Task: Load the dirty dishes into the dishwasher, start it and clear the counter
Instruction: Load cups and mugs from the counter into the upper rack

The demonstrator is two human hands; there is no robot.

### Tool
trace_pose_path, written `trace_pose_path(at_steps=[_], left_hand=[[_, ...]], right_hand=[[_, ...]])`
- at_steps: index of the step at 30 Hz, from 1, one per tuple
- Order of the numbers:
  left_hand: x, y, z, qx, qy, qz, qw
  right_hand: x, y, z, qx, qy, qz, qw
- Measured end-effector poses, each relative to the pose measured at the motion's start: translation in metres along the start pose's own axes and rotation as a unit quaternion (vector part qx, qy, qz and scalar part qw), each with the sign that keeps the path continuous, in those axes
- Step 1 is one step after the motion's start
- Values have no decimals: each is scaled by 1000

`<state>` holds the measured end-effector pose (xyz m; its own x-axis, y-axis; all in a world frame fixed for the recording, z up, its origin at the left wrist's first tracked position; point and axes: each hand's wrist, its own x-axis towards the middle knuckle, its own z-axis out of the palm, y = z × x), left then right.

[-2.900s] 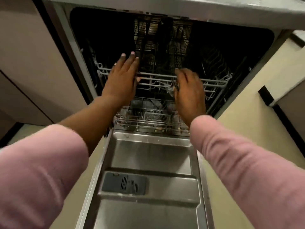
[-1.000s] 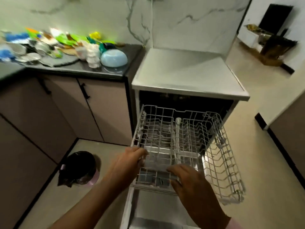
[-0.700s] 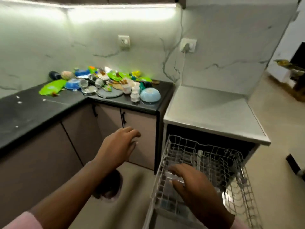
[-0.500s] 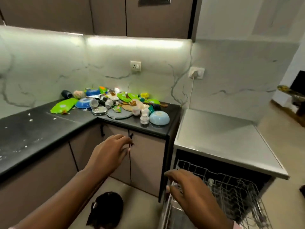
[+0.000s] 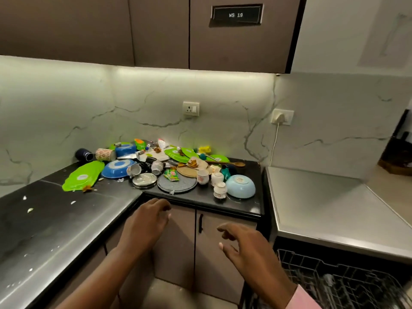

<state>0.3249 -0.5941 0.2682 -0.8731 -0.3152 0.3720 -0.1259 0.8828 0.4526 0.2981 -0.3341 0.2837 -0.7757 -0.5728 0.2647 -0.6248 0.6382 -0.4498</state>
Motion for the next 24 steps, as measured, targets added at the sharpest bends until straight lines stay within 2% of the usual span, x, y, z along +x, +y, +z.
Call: trace_pose_path(at_steps=[5,12,19,24], left_hand=[[45,-39,8,-14,-14,-8,1000],[119,-68,50,-18,-61,-7,998],[241,-80,134,-64,-74,-19,995],[319,-73,198,-54,-84,-30,995]], right_hand=[[49,8,9,-9,21,31,999],[127,55,26,18,29,78,996],[248,145,65,57,38,100,993],[329,199,109,-21,-12,80,996]])
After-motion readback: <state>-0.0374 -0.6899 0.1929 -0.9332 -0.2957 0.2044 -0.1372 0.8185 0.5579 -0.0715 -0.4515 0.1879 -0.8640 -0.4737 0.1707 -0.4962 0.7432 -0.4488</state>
